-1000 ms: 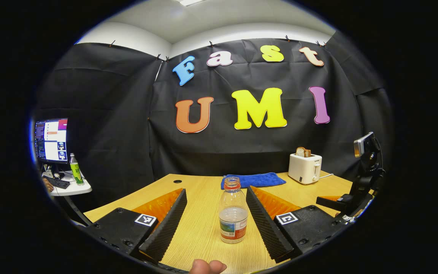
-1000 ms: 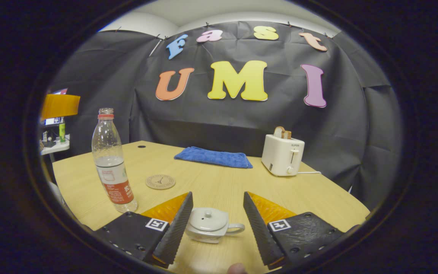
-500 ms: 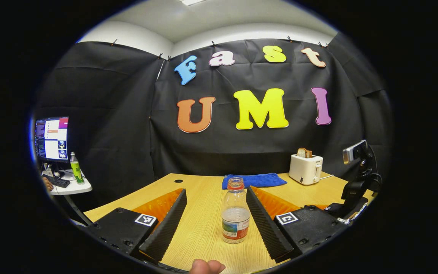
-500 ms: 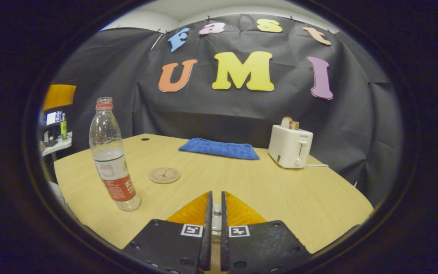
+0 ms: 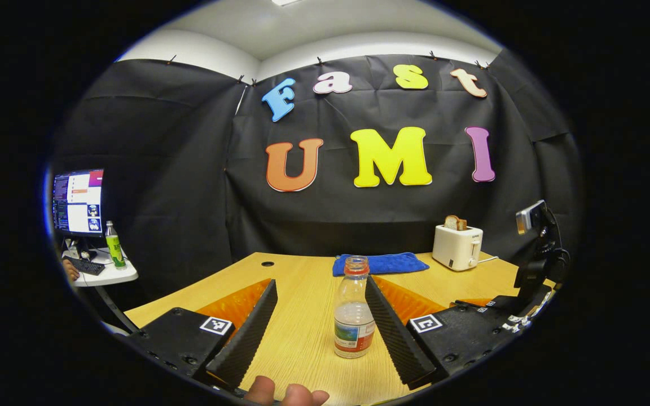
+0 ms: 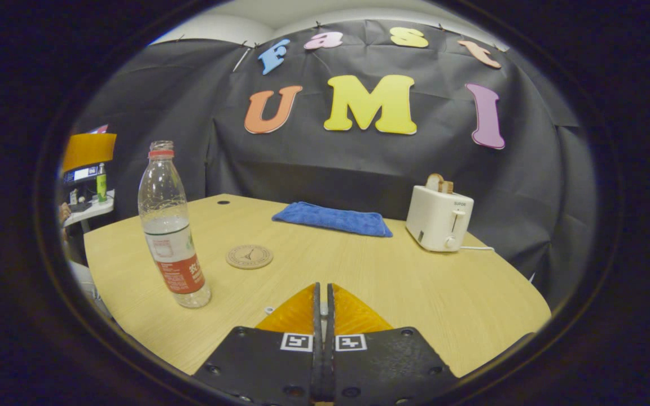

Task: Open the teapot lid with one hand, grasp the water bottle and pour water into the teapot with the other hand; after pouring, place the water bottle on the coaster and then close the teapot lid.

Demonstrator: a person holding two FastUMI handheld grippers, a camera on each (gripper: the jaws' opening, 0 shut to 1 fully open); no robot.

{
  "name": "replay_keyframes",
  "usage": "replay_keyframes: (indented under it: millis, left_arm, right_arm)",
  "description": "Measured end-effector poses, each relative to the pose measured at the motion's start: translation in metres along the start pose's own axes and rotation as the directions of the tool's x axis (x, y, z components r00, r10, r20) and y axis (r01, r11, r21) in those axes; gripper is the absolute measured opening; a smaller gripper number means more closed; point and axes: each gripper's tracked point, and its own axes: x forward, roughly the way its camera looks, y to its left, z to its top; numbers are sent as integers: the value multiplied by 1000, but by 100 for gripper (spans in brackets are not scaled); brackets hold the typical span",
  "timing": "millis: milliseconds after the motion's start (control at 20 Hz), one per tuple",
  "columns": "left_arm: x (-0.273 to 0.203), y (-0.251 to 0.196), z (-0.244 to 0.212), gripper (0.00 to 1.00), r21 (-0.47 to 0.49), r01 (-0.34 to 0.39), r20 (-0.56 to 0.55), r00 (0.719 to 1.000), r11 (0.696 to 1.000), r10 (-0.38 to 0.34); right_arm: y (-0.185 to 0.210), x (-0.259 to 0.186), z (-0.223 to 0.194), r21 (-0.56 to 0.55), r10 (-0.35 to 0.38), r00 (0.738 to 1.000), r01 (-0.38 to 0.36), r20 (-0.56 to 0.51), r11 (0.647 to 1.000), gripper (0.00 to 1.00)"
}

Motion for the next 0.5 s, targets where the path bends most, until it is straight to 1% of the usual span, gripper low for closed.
replay_keyframes:
  millis: [150, 350, 500]
  left_arm:
    - [-4, -6, -26, 98, -22, 31, -54, 998, 999, -33]
    - [-6, -19, -65, 98, -34, 82, -126, 988, 996, -85]
    - [-1, -30, -81, 99, -47, 129, -159, 978, 991, -134]
  right_arm:
    - [-1, -2, 4, -5, 12, 1000, -12, 8, 1000, 0]
    - [-3, -8, 24, 9, 25, 998, -25, 51, 1000, 0]
    - [-14, -18, 39, -5, 14, 997, -14, 79, 1000, 0]
